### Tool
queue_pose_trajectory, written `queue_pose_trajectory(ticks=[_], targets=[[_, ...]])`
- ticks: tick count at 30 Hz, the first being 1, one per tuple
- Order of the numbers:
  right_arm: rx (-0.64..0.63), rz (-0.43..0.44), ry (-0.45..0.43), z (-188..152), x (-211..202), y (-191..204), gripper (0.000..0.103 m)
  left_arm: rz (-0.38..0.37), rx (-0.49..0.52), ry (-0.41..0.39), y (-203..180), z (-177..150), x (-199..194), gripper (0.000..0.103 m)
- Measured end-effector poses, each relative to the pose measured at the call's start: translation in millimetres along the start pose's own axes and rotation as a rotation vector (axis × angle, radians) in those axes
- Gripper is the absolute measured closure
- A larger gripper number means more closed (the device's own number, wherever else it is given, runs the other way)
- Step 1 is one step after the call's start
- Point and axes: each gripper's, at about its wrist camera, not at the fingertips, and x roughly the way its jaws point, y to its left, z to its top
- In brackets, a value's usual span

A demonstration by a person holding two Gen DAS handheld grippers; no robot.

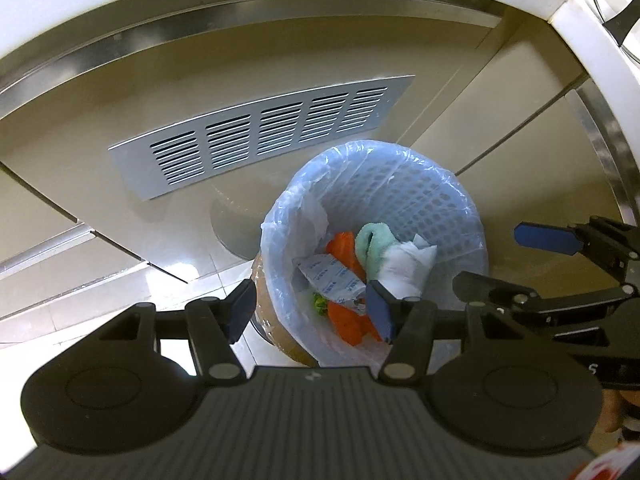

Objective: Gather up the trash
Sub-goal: 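Open both tools to drop the foil pack and tissue into the wastebasket, then grasp the bubble wrap with the left tool while the right tool grasps another white tissue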

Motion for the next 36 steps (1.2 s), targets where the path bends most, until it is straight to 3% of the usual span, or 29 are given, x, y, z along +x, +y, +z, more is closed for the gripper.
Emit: queue_pose_trajectory(ticks=[9,15,29,36], targets=[[-0.012,-0.010,-0.015,1,-10,5,0.026,-0.008,0.007,-0.028,0,0,-11,0.047],[-0.019,-0.015,-0.083,10,-37,9,0.026,-0.017,0.029,-0.081,0,3,-34,0.047],[-0.017,-0.059,-0.353,37,-124,13,0.026,-0.060,0.122,-0.266,-19,20,-118,0.046],[0.045,-0.123,-0.471,65,-161,-18,0.026,-0.096,0.147,-0.377,-37,45,-151,0.044]])
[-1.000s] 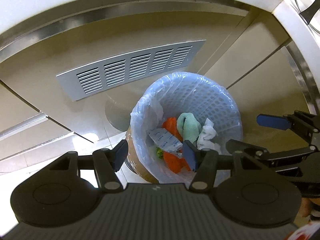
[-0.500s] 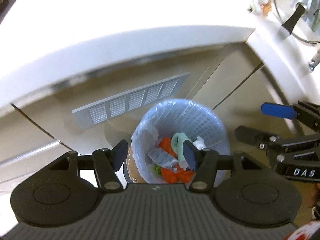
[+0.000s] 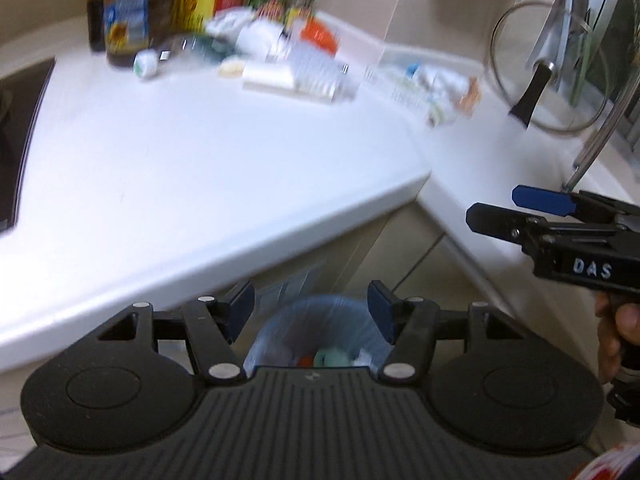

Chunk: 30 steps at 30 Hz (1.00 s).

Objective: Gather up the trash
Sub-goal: 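Grasp the bubble wrap with the left tool while the right tool grasps another white tissue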

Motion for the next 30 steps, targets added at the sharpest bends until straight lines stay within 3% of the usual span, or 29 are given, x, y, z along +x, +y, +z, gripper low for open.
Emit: queue_pose_trajectory(ticks=[9,19,30], targets=[[0.053,-0.103,-0.044,37,14,-70,0.026,-0.007,0.013,-0.113,-25,59,14,0.040],[0.070,-0.135,-0.115,92,51,-132,0.026,0.079,0.058,-0.189,-38,132,64,0.035],[0.042,-0.100,-0.031,115,125,-162,0.026,0.117,0.028,-0.179,-39,174,113,0.029]])
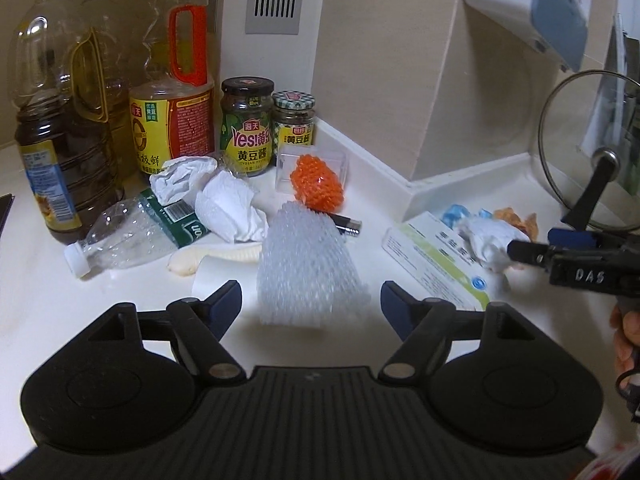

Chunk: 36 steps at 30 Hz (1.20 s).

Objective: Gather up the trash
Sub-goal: 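Grasp the bubble wrap with the left tool while the right tool grasps another white tissue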

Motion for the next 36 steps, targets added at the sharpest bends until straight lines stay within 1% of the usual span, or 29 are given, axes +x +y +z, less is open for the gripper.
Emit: queue_pose_trajectory(ticks=[4,5,6,7,8,9,10,11,13,15,17,18,19,20,21,22,23,25,28,36], targets=[[-0.018,0.017,0.026,1,18,-2,0.026,-0.001,-0.015,-0.004,1,7,14,0.027],[-0.025,0.018,0.033,0,22,-2,0.032,0.004,-0.014,0.000,1,8,19,0.027],[-0.031,0.022,0.044,0,26,-2,0.041,0.007,-0.013,0.003,1,9,23,0.027],[-0.037,0.026,0.056,0,29,-3,0.059,0.008,-0.014,0.007,1,10,27,0.027],[-0.041,0.021,0.056,-1,30,-3,0.066,0.011,-0.014,0.013,1,11,31,0.027],[-0.044,0.018,0.050,-1,30,-4,0.068,0.016,-0.010,0.019,0,11,35,0.027],[-0.043,0.017,0.043,-1,29,-4,0.074,0.019,-0.002,0.026,0,12,39,0.027],[-0.043,0.011,0.034,-1,27,-4,0.077,0.022,0.003,0.032,-1,12,43,0.027],[-0.043,0.000,0.015,-1,22,-4,0.079,0.033,0.013,0.035,-1,14,50,0.027],[-0.043,-0.001,0.003,-1,17,-4,0.080,0.035,0.028,0.039,-1,16,57,0.029],[-0.051,-0.001,-0.006,-2,11,-3,0.080,0.036,0.042,0.047,-2,18,63,0.037],[-0.054,-0.001,-0.010,-3,8,-3,0.080,0.040,0.049,0.050,-3,19,65,0.039],[-0.055,0.000,-0.014,-4,6,-2,0.080,0.039,0.057,0.054,-3,19,67,0.048],[-0.054,0.000,-0.016,-5,3,-2,0.080,0.041,0.069,0.060,-4,19,68,0.060],[-0.054,-0.001,-0.017,-5,2,-2,0.080,0.048,0.081,0.067,-5,19,70,0.066],[-0.053,-0.001,-0.019,-7,0,-2,0.080,0.057,0.093,0.070,-7,18,70,0.075],[-0.052,-0.001,-0.020,-8,-2,-2,0.081,0.055,0.100,0.068,-7,18,69,0.081],[-0.051,-0.005,-0.025,-9,-7,-1,0.081,0.046,0.098,0.066,-8,16,66,0.088],[-0.043,-0.002,-0.029,-11,-13,0,0.082,0.026,0.084,0.056,-9,13,58,0.090],[-0.030,0.027,-0.047,-19,-41,12,0.082,-0.045,0.006,0.019,-13,0,14,0.091]])
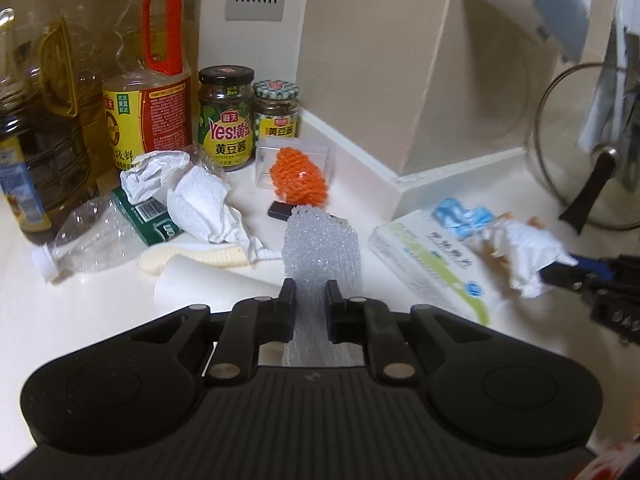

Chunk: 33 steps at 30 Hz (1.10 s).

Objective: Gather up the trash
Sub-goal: 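Carry the bubble wrap and tissue down over the wastebasket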

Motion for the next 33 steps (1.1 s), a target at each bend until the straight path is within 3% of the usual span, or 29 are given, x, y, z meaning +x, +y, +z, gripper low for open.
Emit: queue_pose_trajectory(ticks=[10,18,33], targets=[[0.012,0.030,-0.013,-15,-48,28,0.082,-0.116,-0.047,-0.010,-11,-30,-60,0.091],[0.018,0.055,0.008,-37,-91,63,0.082,-0.186,-0.013,0.035,-17,-67,-101,0.091],[-0.015,0.172,0.193,-109,-128,141,0.082,-0.204,0.062,0.209,21,-153,-152,0.091]])
